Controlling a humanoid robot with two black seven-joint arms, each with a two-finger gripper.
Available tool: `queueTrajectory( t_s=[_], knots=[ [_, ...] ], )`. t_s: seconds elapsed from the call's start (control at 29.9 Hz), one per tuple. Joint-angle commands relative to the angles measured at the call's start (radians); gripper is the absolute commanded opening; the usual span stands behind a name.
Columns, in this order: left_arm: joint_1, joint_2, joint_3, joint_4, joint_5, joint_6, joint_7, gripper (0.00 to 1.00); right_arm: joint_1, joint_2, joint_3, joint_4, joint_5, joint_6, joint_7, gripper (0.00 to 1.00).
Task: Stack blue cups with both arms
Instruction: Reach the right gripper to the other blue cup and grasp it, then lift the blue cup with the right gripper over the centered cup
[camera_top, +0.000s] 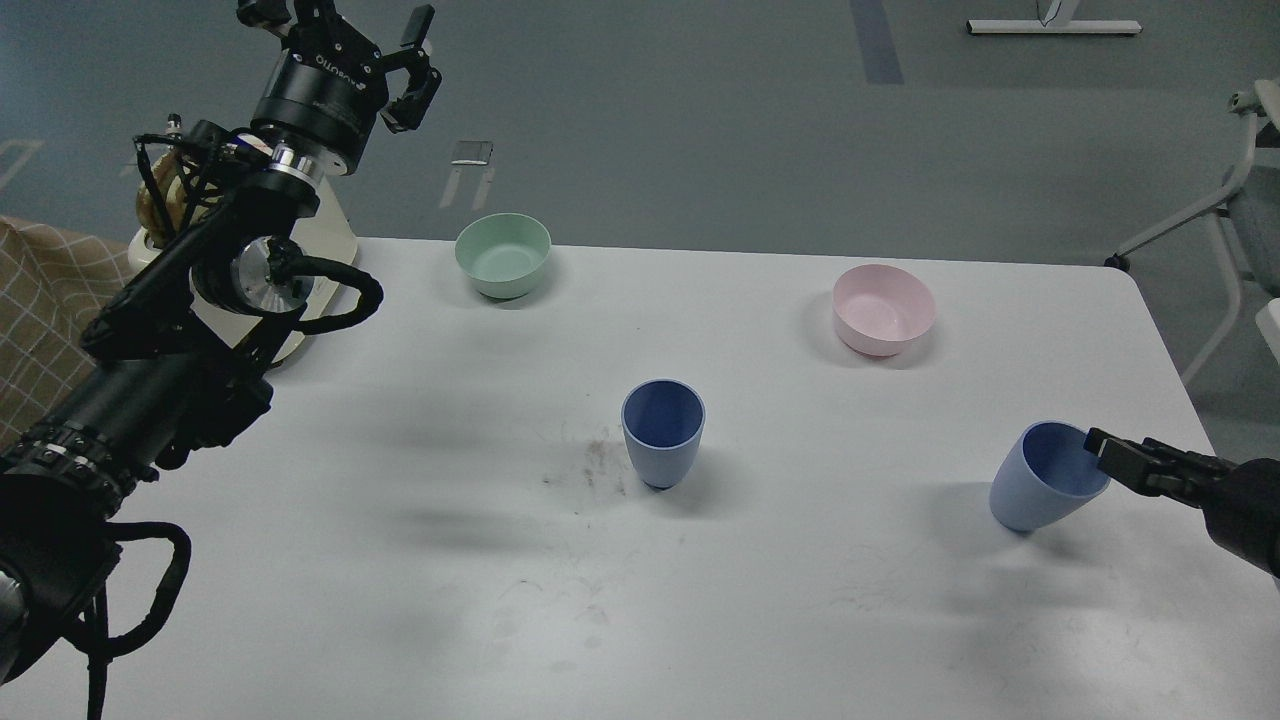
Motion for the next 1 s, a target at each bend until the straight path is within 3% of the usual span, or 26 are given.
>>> queueTrajectory(
  t_s=[0.0, 0.1, 0.17, 0.44, 0.77, 0.97],
  knots=[
    [0.001, 0.000, -0.003, 0.000, 0.000, 0.000, 0.001, 0.98, 0.014, 0.000, -0.027, 0.000, -0.002, 0.000, -0.015, 0.61],
    [0.001, 0.003, -0.004, 0.000, 0.000, 0.000, 0.001, 0.98, 0.017, 0.000, -0.039, 0.000, -0.002, 0.000, -0.028, 0.47],
    [0.001, 0.006, -0.004, 0.000, 0.000, 0.000, 0.001, 0.98, 0.015, -0.002, -0.049, 0.001, 0.000, 0.000, -0.060, 0.25],
    [0.001, 0.008, -0.012, 0.001, 0.000, -0.002, 0.001, 0.98, 0.015, -0.003, -0.050, 0.006, 0.001, 0.000, -0.069, 0.01],
    [0.000, 0.009, -0.017, 0.000, 0.000, -0.002, 0.001, 0.98, 0.075, -0.011, 0.023, 0.066, 0.049, 0.000, -0.051, 0.00],
    [0.000, -0.003, -0.017, 0.000, 0.000, -0.002, 0.004, 0.98, 0.333, -0.032, 0.053, 0.099, 0.185, 0.000, -0.049, 0.00]
  ],
)
